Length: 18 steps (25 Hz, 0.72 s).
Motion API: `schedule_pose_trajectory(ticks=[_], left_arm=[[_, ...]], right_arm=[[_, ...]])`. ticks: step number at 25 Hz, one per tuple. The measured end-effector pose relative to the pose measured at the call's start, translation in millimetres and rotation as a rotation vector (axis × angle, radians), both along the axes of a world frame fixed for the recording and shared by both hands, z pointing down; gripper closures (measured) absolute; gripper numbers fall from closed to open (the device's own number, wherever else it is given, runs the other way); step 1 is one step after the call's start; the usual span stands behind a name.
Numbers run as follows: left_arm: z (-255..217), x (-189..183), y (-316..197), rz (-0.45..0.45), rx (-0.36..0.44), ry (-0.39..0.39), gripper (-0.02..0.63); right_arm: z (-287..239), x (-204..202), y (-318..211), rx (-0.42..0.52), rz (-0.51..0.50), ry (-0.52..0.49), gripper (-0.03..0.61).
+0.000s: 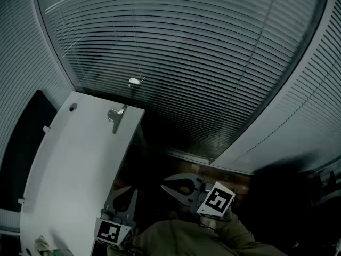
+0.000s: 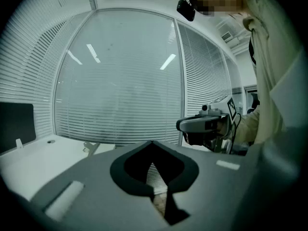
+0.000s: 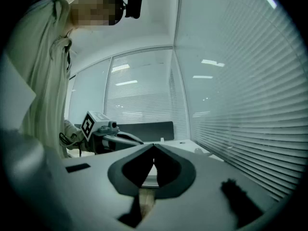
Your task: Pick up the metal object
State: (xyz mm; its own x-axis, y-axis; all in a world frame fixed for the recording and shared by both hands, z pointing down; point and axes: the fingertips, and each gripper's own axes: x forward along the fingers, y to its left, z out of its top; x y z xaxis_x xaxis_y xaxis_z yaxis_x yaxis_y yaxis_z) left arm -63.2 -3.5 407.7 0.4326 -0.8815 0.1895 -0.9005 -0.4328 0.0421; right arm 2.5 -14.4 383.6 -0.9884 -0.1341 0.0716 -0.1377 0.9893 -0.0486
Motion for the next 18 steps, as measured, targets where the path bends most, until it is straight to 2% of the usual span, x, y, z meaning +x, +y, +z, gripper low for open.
schedule_pose_trajectory(ticks=[3, 8, 18], left_arm=[[13.4, -6.4, -4.6, -0.018, -0.076, 0.001, 0.606], [20.7, -30.1, -35.2, -0.03, -0.042, -0.009, 0.606], [23.7, -106.7, -103.6, -0.066, -0.042, -0.014, 0.606]], right_arm=[[5.9, -8.3, -7.8, -0.004, -0.016, 0.012, 0.574], [19.9, -31.3, -34.2, -0.021, -0.037, 0.03, 0.574], [16.7, -121.0, -106.8, 0.003, -0.114, 0.061, 0.574]])
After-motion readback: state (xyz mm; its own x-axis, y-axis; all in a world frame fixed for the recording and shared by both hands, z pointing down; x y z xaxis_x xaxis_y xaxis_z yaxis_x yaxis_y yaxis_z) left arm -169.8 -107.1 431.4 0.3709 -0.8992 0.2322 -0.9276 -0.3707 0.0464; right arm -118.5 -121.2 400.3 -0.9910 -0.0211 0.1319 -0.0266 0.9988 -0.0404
